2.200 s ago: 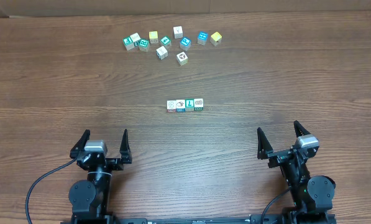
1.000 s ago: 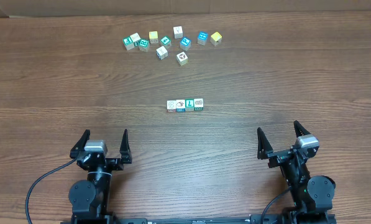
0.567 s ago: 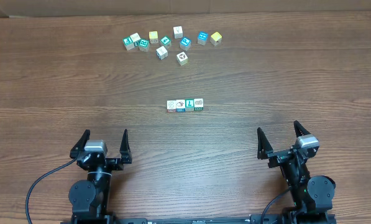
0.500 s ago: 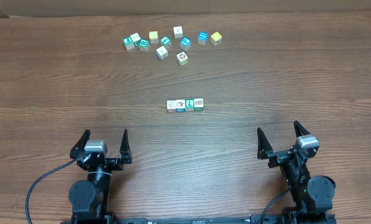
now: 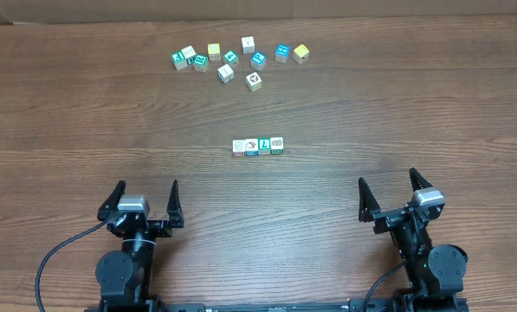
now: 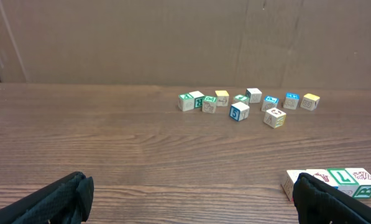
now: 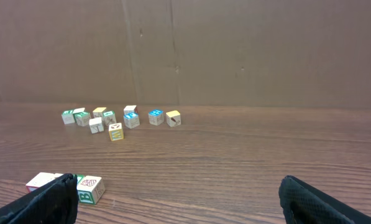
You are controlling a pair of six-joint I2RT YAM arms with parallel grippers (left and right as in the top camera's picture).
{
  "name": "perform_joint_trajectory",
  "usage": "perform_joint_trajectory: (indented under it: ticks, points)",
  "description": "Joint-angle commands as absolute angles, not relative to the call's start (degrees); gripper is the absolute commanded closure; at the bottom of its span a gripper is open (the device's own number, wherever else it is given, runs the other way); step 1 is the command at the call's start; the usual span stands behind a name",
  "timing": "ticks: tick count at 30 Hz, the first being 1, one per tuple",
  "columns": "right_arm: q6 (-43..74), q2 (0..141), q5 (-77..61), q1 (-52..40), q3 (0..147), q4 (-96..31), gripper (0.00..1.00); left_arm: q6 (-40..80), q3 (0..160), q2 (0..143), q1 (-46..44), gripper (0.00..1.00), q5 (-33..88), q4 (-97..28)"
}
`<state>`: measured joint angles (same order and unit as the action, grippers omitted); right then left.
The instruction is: Form a horizontal line
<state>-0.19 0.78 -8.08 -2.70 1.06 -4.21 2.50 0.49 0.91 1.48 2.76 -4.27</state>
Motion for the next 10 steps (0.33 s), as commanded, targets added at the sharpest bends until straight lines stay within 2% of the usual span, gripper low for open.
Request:
perform_joint_trajectory:
  ticks: [1,10]
  points:
    - [0.01,0.16,-7.55,-2.5,0.45,-4.01,0.0,1.06,0.27,0.25,1.1,0.0,1.98,-4.43]
    - [0.01,0.16,-7.55,-2.5,0.45,-4.01,0.0,1.06,0.27,0.25,1.1,0.01,1.98,-4.43]
